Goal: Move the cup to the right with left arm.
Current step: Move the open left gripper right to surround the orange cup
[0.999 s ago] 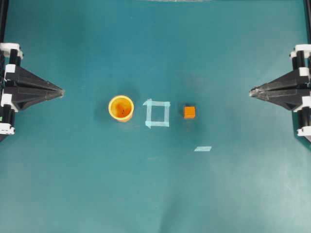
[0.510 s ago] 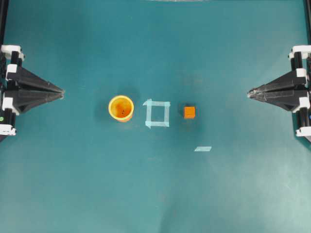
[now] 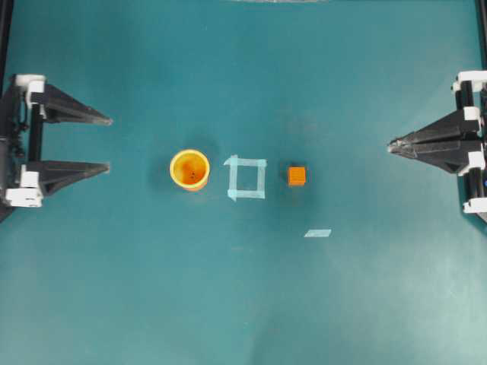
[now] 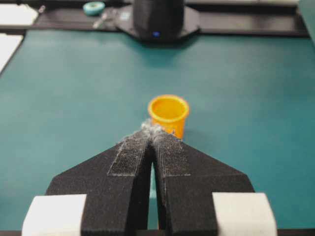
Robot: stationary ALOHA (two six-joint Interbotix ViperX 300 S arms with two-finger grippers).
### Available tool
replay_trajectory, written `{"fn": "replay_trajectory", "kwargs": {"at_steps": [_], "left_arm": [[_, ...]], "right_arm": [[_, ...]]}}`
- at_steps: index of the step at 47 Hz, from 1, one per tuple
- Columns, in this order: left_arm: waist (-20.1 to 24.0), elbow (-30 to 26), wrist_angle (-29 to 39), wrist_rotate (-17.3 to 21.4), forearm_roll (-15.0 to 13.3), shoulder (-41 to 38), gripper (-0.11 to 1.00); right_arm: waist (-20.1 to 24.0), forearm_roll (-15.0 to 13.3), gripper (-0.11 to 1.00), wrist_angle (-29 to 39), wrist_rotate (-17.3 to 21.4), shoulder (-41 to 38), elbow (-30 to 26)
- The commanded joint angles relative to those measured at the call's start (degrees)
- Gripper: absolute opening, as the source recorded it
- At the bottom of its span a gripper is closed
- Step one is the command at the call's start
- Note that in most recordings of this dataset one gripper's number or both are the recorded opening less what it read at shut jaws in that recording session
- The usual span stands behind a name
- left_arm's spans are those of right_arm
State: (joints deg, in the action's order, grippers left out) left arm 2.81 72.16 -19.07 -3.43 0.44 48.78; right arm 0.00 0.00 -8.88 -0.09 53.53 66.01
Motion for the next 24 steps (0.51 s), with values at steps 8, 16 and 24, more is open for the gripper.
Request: {"fn": "replay_trajectory", "kwargs": {"at_steps": [8,16,24], "left_arm": [[0.00,-1.41,-3.78,-0.09,0.26,-9.84,0.84],[-1.32,-2.64,-4.48,1.58,0.79,-17.40,0.84],[-2.72,-2.64,-9.05,3.52,0.97,-25.22,0.84]], "right_arm": [[-0.18,0.09,0.00,-0.18,-0.09,0.09,-2.11],[-0.18,0.09,0.00,-0.18,-0.09,0.18,-2.20],[-0.18,0.09,0.00,-0.18,-0.09,0.18,-2.20]]}}
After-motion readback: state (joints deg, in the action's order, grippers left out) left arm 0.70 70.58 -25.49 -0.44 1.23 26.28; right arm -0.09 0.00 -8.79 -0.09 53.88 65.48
